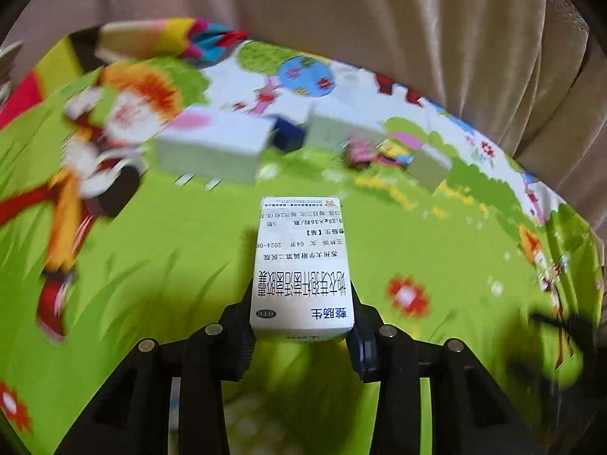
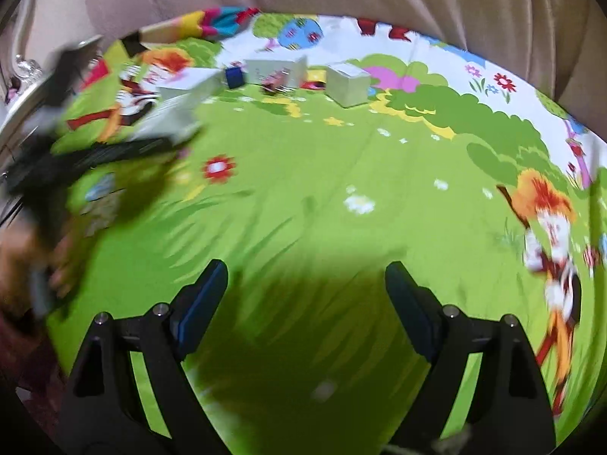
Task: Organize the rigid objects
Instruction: 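Grasp the white barcode medicine box on the mat with the left tool, then grasp the small white box on the mat with the right tool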
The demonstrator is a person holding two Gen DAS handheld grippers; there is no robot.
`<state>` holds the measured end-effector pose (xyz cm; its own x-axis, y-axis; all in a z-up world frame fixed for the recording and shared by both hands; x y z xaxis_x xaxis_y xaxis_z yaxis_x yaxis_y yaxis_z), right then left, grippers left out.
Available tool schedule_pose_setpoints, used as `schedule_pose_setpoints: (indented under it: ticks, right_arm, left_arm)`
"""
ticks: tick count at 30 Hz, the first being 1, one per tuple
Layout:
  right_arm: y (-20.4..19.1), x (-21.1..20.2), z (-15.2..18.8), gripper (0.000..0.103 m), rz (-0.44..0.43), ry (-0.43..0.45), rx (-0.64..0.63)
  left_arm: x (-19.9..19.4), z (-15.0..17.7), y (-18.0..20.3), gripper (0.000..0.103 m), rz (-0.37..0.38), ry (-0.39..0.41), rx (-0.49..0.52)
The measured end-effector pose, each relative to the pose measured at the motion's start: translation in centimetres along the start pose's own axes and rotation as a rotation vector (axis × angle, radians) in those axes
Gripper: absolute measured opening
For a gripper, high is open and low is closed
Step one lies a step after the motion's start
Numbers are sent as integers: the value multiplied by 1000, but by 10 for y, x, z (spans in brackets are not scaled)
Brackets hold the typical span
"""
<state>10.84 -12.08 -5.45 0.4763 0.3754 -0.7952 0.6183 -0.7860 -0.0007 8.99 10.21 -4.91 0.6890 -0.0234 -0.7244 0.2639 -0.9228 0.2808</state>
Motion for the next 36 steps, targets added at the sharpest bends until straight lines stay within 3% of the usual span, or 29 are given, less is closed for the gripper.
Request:
schedule_pose_setpoints:
  ticks: [4,8,15,16,17,18,22,24,27,29,34,36]
  right_arm:
    - [33,43,-38,89,40,-28,10]
    - [41,83,-87,94,24,-17,-61]
    - [48,137,-157,98,9,-27,-96]
    - [49,139,-159,92,9,-21,-95]
    - [50,137,-159,80,9,-9,-92]
    - [48,128,-157,38,17,21,-90]
    - [31,89,-110,39,-1,32,-81]
    - [25,62,-73,38,61,41,-127]
    - [41,26,-26,38,135,29,-90]
    - [59,9,-4,38,182,36,-53]
    - [92,-7,16,39,171,45,119]
    - [89,-7,14,39,191,39,105]
  left_arm:
    - [-3,-1,-8,43,67,21,-48]
    - [3,-4,1,61,100,18,-36]
    - [3,-4,2,63,101,20,-36]
    - [3,-4,2,63,101,20,-37]
    - [4,-4,1,63,101,19,-36]
    - [4,-4,1,63,101,19,-36]
    - [4,-4,2,63,97,18,-33]
    - [5,-4,2,63,93,17,-27]
    - [6,-4,4,66,83,12,-11]
    - [8,-4,8,73,75,2,21]
    - [24,2,33,97,-30,-60,178]
    - [32,1,40,97,-83,-73,222]
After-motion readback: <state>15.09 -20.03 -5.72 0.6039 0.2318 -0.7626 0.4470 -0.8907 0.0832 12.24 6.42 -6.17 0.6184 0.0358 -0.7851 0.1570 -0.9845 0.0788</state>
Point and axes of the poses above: each gripper's, at about its wrist camera, not at the fingertips, and x roughly the way its jaws point, y to its right, z to its underside, the point moved 7 cm from there along x, roughly the way its jaws point, and after that the axes turned 6 degrees about -x, right-handed, at the moved point
